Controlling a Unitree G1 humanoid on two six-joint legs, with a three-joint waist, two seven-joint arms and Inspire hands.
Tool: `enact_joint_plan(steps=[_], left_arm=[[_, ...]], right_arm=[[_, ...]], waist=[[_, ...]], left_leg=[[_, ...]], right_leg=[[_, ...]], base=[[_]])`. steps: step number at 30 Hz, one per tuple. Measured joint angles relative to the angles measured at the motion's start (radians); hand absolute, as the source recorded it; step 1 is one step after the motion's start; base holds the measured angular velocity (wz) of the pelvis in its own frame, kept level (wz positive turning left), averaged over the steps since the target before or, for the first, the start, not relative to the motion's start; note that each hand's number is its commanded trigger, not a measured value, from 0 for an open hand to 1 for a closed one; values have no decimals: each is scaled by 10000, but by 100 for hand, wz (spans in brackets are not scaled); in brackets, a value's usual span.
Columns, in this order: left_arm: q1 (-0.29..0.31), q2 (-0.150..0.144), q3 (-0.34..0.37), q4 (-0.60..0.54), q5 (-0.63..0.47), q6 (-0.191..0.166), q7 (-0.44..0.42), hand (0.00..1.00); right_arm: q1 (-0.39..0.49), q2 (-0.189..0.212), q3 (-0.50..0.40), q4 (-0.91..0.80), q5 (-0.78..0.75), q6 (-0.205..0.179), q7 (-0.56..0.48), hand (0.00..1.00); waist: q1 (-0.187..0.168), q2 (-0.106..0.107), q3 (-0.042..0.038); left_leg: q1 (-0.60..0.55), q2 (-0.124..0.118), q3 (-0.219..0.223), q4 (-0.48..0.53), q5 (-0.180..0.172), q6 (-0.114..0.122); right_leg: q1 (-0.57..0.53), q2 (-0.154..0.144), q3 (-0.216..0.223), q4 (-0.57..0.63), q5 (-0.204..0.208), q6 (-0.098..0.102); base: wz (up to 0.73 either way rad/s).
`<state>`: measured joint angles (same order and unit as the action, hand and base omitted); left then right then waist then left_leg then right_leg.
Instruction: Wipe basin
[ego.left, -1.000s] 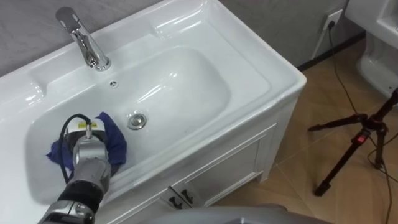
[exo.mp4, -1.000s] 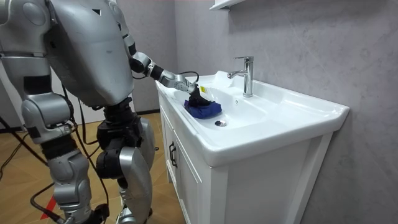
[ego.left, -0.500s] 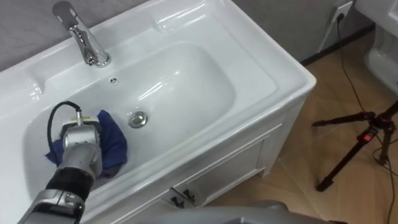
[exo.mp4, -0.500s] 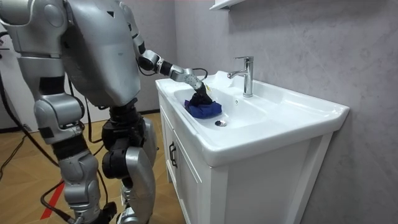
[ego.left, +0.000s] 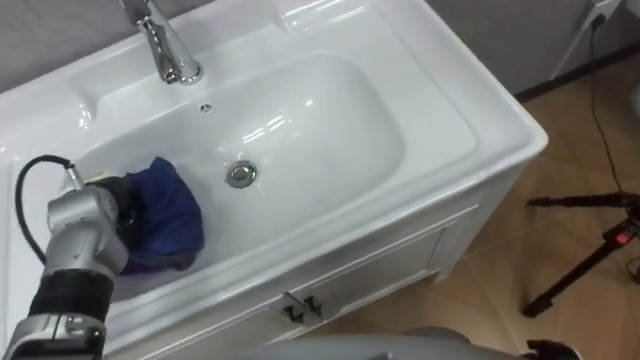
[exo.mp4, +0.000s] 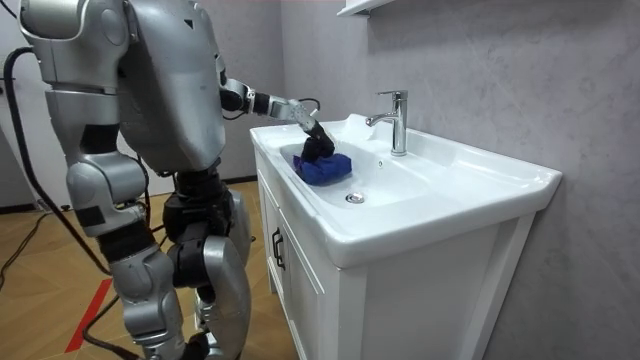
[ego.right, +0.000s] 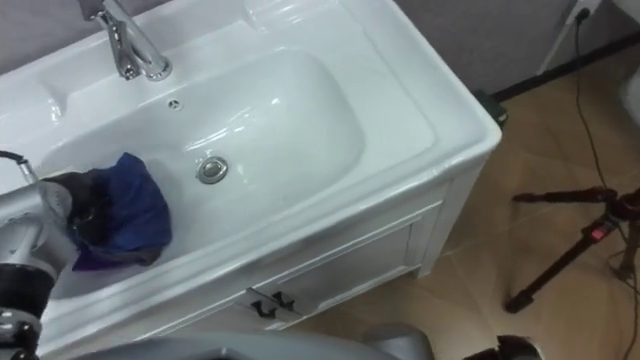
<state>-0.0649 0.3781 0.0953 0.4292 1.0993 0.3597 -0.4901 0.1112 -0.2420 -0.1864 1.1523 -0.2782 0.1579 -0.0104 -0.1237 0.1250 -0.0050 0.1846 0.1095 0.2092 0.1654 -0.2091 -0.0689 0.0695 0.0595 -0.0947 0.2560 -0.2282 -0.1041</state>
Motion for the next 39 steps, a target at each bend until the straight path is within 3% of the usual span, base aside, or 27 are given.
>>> enact_joint_plan(steps=[6, 13, 17, 22, 26, 32, 39], left_arm=[[437, -73, 302, -591, -70, -642, 1588, 100], [578, -74, 500, -733, -283, -1174, 3600, 100], [578, -73, 1017, -988, -444, -1222, 4548, 100], [640, -113, 1164, -2521, -441, -1278, 5711, 100], [743, -147, 1162, -3139, -428, -1279, 6196, 100], [845, -147, 1160, -3207, -426, -1297, 6839, 100], [870, -146, 1182, -3890, -432, -1676, 7615, 100]], right_arm=[[331, 15, -7, 9, 294, -487, -443, 0], [781, 40, 103, 56, 861, -597, -785, 0], [862, 65, 439, 63, 1131, -644, -833, 0], [829, 118, 648, 29, 1208, -725, -840, 0], [793, 136, 887, 0, 1210, -753, -847, 0], [743, 131, 1267, 2, 1243, -768, -862, 0], [916, 130, 1261, 41, 1118, -942, -853, 0]], waist=[[499, -59, 19], [814, -52, -26], [906, -80, -25], [988, -294, 78], [999, -363, 56], [1041, -475, 65], [1058, -409, 40]], left_leg=[[-32, -44, -397, 20, 1, -2], [-141, -81, -600, 54, 7, -4], [-170, -96, -681, 41, 7, -4], [-292, -178, -992, 10, 9, -3], [-342, -196, -1058, -16, 9, -3], [-386, -197, -1151, -18, 8, -3], [-438, -207, -1297, -29, 8, -3]], right_leg=[[177, -75, -343, -179, -1, -1], [100, -128, -468, -137, -8, 14], [74, -139, -533, -103, 10, 26], [110, -237, -835, -225, 11, 86], [187, -260, -992, -392, 40, 129], [268, -253, -1078, -534, 46, 137], [347, -251, -1206, -703, 51, 145]], base=[[20], [7], [5], [17], [13], [5], [6]])
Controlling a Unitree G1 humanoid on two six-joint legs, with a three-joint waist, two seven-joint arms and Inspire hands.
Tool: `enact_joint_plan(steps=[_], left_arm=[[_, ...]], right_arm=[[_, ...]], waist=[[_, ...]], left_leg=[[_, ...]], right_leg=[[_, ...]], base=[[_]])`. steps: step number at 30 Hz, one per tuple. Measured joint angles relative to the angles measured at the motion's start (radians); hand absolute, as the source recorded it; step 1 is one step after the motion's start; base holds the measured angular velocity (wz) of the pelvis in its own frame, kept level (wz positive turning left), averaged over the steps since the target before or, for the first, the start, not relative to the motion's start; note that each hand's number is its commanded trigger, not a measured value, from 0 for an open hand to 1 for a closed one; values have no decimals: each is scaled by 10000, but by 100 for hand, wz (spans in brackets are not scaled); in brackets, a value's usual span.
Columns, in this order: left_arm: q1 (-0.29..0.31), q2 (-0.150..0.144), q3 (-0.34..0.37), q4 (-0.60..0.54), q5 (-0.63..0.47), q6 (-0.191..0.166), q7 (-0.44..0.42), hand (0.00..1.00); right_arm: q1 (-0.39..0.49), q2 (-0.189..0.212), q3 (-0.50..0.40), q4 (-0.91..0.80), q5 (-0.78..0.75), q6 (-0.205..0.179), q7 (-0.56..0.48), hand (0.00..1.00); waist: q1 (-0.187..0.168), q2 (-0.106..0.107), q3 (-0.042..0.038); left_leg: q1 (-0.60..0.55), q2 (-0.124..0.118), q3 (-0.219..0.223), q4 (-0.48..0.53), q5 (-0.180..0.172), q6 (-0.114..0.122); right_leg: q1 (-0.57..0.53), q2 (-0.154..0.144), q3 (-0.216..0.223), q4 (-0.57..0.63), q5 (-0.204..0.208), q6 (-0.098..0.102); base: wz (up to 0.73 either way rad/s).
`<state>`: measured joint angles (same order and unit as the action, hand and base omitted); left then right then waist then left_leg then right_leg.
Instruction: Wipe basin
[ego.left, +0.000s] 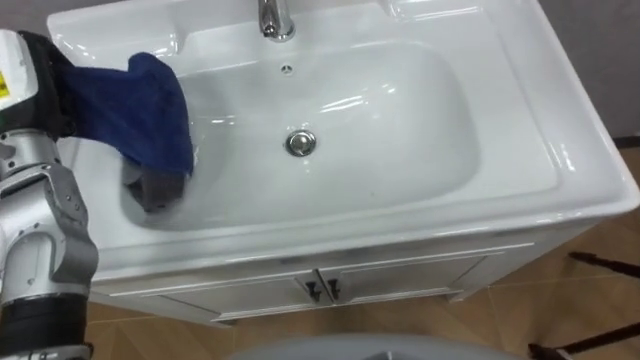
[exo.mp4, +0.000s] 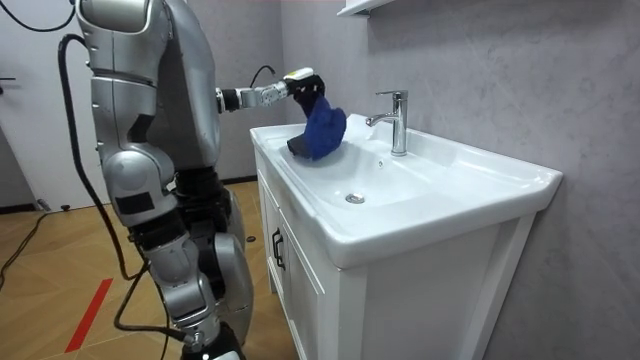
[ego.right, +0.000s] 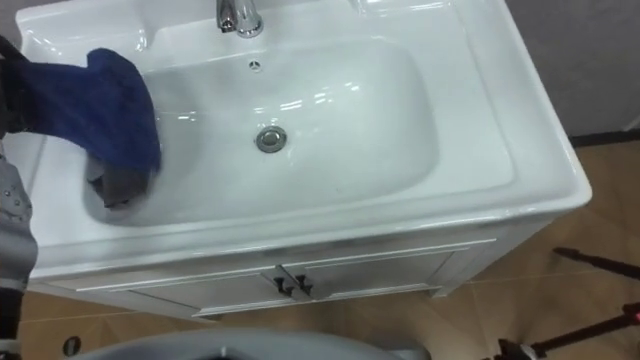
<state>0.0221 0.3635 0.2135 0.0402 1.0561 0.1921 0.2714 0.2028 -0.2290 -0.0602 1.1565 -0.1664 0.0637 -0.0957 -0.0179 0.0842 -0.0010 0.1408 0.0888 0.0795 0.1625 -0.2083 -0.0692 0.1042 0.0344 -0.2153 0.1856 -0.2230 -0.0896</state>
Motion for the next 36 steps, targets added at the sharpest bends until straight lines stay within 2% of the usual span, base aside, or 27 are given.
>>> enact_joint_plan(steps=[5, 9, 14, 19, 21, 25, 30, 36], left_arm=[[144, 0, 215, -864, 1, -216, 642, 100], [150, 1, 220, -1153, 19, -349, 1015, 100], [148, 1, 259, -1180, 67, -414, 1293, 100], [148, 1, 882, -1186, 13, -556, 1978, 100], [146, 8, 1210, -1217, -48, -698, 2249, 100], [131, 22, 1655, -1552, -63, -728, 2841, 100], [131, 27, 1858, -2289, -61, -927, 3329, 100], [135, 28, 1891, -2788, -54, -1144, 3445, 100]], right_arm=[[256, 1, -3, 6, -142, -62, 81, 0], [268, 1, -12, 8, -255, -62, 94, 0], [310, 1, -9, 40, -350, -58, 96, 0], [323, 7, -12, 75, -334, -50, 134, 0], [305, 13, -12, 64, -336, -50, 134, 0], [305, 33, -12, 58, -321, -51, 141, 0], [211, 33, -12, -1, -322, -93, 259, 0], [261, 31, -10, 80, -323, -88, 399, 0]], waist=[[28, 143, 6], [42, 139, 17], [250, 128, 23], [468, 140, 7], [502, 163, 1], [527, 233, 0], [542, 216, 22], [547, 198, 47]], left_leg=[[136, 4, 3, -33, 0, 0], [209, -1, 5, -36, 0, 0], [210, -8, -6, -16, 0, 0], [219, -14, -20, 20, 0, 0], [183, -17, -40, 31, 0, 0], [199, -22, -145, 26, 0, 0], [205, -44, -251, 18, 0, 0], [186, -85, -256, 17, 1, 1]], right_leg=[[151, 16, 59, -6, 0, 0], [200, 15, 105, -14, -1, 1], [200, 16, 118, -13, -1, 1], [165, 12, 86, -27, -1, 2], [196, 5, 43, -34, 1, 4], [253, -10, -51, -32, 1, 5], [276, -10, -81, -146, 6, 14], [267, -55, -107, -168, 7, 50]], base=[[-3], [-2], [1], [3], [4], [7], [5], [1]])
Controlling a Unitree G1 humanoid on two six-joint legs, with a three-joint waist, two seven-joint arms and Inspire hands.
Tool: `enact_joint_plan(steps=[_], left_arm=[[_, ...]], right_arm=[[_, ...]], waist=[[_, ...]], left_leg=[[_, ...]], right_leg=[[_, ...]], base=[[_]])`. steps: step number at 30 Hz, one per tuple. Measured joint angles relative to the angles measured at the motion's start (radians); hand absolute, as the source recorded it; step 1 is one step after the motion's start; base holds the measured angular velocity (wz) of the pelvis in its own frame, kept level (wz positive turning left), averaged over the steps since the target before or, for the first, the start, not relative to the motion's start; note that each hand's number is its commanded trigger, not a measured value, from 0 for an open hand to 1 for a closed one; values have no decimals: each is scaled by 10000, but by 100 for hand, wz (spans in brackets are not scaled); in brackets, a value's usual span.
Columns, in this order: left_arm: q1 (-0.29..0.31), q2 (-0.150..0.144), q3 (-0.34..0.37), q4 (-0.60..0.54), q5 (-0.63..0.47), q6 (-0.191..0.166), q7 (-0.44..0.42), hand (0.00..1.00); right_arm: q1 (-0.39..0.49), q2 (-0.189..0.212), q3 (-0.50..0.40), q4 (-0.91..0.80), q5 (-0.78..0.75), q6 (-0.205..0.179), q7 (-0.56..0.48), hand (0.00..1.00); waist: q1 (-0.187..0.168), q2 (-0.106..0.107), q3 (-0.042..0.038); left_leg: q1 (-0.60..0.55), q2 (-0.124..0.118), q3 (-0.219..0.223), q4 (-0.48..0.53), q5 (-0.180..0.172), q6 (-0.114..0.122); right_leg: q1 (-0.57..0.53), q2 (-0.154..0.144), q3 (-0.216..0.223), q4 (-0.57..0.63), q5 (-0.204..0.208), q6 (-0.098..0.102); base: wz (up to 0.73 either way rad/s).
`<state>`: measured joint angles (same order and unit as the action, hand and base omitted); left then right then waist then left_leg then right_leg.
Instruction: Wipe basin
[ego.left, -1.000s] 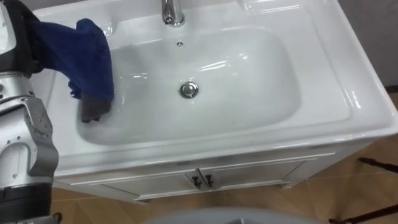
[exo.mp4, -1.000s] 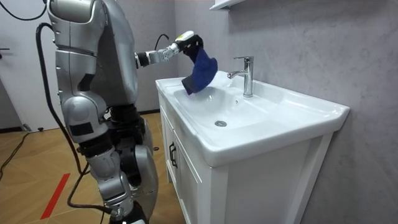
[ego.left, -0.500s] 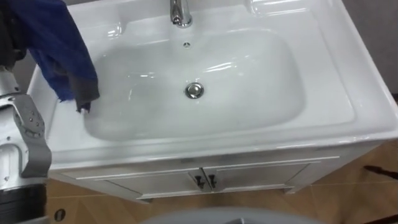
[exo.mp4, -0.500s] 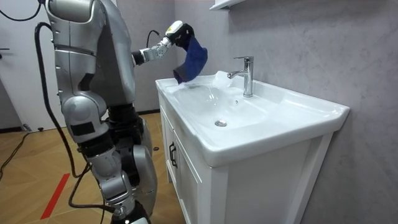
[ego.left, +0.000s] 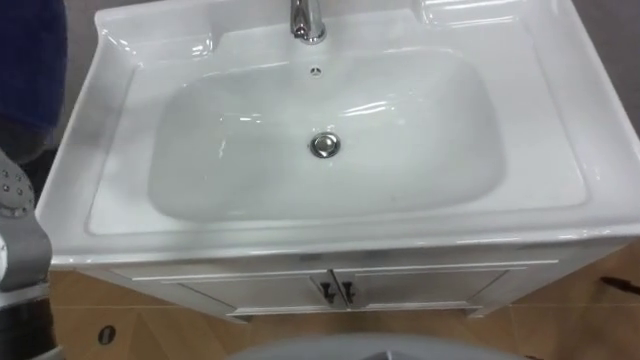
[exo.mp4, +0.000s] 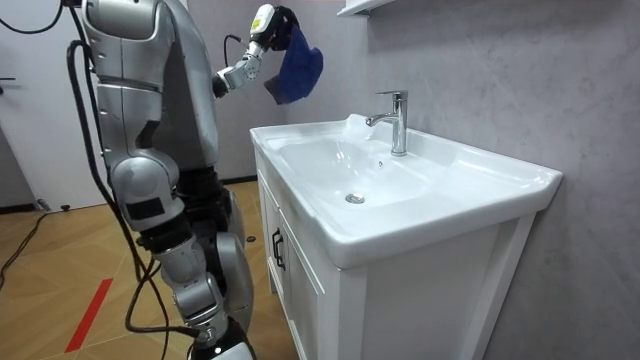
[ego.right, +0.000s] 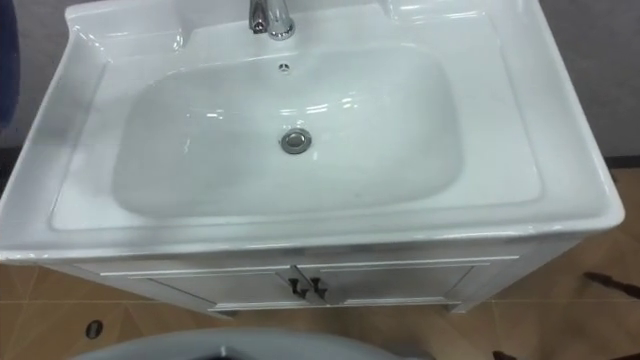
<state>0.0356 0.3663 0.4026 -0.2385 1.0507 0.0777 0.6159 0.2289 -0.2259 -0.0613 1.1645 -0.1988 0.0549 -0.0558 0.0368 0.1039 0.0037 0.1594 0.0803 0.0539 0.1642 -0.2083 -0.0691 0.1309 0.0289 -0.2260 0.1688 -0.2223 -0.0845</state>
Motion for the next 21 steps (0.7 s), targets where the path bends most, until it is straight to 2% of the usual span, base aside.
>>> enact_joint_plan(steps=[6, 10, 15, 21], left_arm=[[0, 0, 0, -187, 1, -283, -17, 100], [8, -2, -73, -187, 6, -318, -239, 100], [9, -8, -256, -185, 9, -308, -408, 100], [9, -11, -269, -186, 14, -328, -622, 100]], right_arm=[[110, 4, -1, 1, 0, -3, 84, 0], [119, 4, -5, -9, 1, -12, 141, 0], [94, 4, -5, -10, -16, -17, 143, 0], [145, 18, -10, -9, -14, -17, 156, 0]], waist=[[-13, -58, -16], [-47, -129, -41], [-50, -199, -23], [-76, -152, -35]], left_leg=[[0, -54, 5, -8, 0, 0], [34, -65, 4, -17, -1, 1], [73, -70, 3, -25, -1, 1], [83, -79, 3, -23, -1, 1]], right_leg=[[54, -64, -34, 9, -8, 42], [110, -80, -117, 4, -7, 51], [105, -84, -106, -5, -11, 64], [120, -93, -119, -2, -1, 95]], base=[[0], [5], [1], [0]])
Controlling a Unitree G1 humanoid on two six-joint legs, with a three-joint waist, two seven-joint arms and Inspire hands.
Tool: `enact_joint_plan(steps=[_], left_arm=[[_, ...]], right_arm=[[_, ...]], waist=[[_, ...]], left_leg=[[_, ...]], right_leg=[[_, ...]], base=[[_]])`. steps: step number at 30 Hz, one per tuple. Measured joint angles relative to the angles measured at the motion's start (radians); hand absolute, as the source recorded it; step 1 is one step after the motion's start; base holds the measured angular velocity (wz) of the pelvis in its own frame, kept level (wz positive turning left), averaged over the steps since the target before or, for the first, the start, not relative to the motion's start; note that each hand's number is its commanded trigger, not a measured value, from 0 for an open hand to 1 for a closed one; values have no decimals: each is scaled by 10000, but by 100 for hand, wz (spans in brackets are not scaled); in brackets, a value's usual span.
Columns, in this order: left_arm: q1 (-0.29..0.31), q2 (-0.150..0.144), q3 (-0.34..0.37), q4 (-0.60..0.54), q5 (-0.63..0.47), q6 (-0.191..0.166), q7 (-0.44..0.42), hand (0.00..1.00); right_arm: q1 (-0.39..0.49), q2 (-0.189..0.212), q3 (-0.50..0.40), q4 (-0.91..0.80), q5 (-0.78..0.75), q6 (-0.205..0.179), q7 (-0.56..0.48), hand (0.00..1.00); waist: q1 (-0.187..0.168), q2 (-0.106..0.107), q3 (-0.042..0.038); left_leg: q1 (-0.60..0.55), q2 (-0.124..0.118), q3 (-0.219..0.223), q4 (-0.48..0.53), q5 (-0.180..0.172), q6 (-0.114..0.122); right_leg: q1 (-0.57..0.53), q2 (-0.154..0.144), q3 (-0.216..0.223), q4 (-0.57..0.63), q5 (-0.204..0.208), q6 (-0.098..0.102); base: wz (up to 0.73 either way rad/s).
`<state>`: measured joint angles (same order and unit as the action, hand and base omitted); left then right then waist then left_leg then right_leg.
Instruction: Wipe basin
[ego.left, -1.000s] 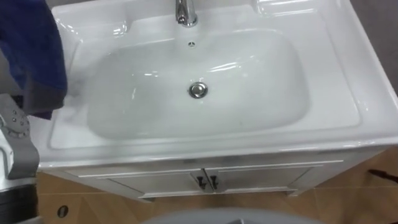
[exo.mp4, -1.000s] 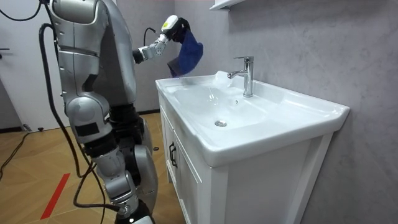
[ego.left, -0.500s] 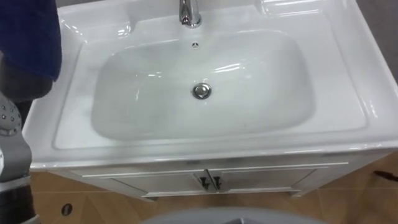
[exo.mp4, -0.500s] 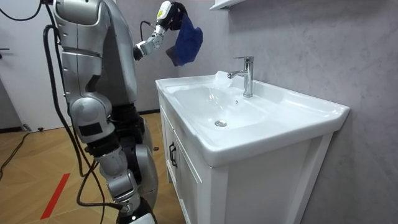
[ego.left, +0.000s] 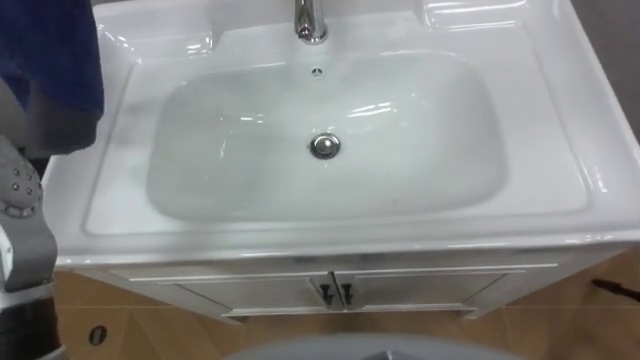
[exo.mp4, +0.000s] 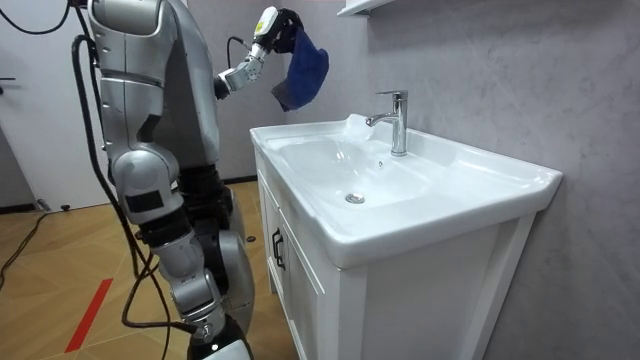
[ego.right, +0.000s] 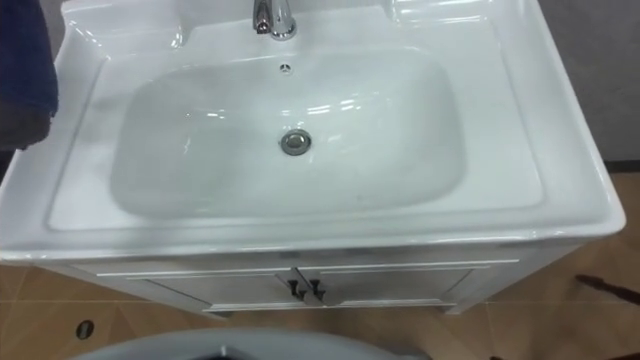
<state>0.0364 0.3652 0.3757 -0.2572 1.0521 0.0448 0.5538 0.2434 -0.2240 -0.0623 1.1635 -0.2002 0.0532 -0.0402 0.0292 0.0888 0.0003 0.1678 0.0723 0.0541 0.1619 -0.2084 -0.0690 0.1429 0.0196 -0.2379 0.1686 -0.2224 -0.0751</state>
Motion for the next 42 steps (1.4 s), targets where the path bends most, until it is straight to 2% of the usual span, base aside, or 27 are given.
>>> enact_joint_plan(steps=[11, 12, 16, 20, 22, 29, 33, 42], left_arm=[[61, -31, -1, 1, 0, 33, -340, 100], [68, -37, -85, 0, -3, 125, -420, 100], [143, -265, -656, 1, -7, 365, -597, 100], [489, -498, -1026, 32, -6, 380, -674, 100], [677, -778, -1064, 51, -4, 391, -814, 100], [853, -838, -1505, 733, -237, 464, -1006, 100], [858, -1173, -1698, 1211, -244, 463, -1256, 100], [861, -1229, -1860, 1410, -386, 568, -1346, 100]], right_arm=[[40, 118, -5, 2, 1, 0, 252, 0], [27, 115, -5, 2, 29, 6, 290, 0], [-97, 119, 34, 8, 77, 20, 295, 0], [-258, 122, 87, 94, 72, 17, 295, 0], [-337, 127, 116, 268, 76, 20, 294, 0], [-466, 135, 427, 420, 330, 46, 284, 0], [-455, 163, 426, 424, 344, 17, 283, 0], [-451, 172, 427, 431, 486, 34, 70, 0]], waist=[[-5, 4, 18], [-7, 9, 18], [-21, 20, 12], [-63, -26, 31], [-108, -41, 32], [-262, -146, 70], [-266, -178, 58], [-251, -158, 40]], left_leg=[[-9, -5, 13, -1, 0, 0], [-30, -5, 11, 0, 0, 0], [-90, -8, 1, -1, 0, 0], [-104, -10, 5, -2, 0, 0], [-172, -9, 7, 0, 0, 0], [-155, -1, 128, -14, 0, 0], [-128, 1, 266, -15, 0, 0], [-7, 4, 275, -18, 0, 0]], right_leg=[[-31, 0, 34, -1, 3, 5], [-53, 0, 42, -2, 3, 5], [-125, -6, 71, 27, 2, 7], [-140, -2, 112, 29, 2, 7], [-170, 0, 116, 44, 2, 7], [-122, -2, 114, 40, 2, 8], [-72, -13, 104, 23, 8, 17], [4, -4, 144, 15, 8, 17]], base=[[0], [0], [-2], [-3], [0], [0], [0], [-1]])
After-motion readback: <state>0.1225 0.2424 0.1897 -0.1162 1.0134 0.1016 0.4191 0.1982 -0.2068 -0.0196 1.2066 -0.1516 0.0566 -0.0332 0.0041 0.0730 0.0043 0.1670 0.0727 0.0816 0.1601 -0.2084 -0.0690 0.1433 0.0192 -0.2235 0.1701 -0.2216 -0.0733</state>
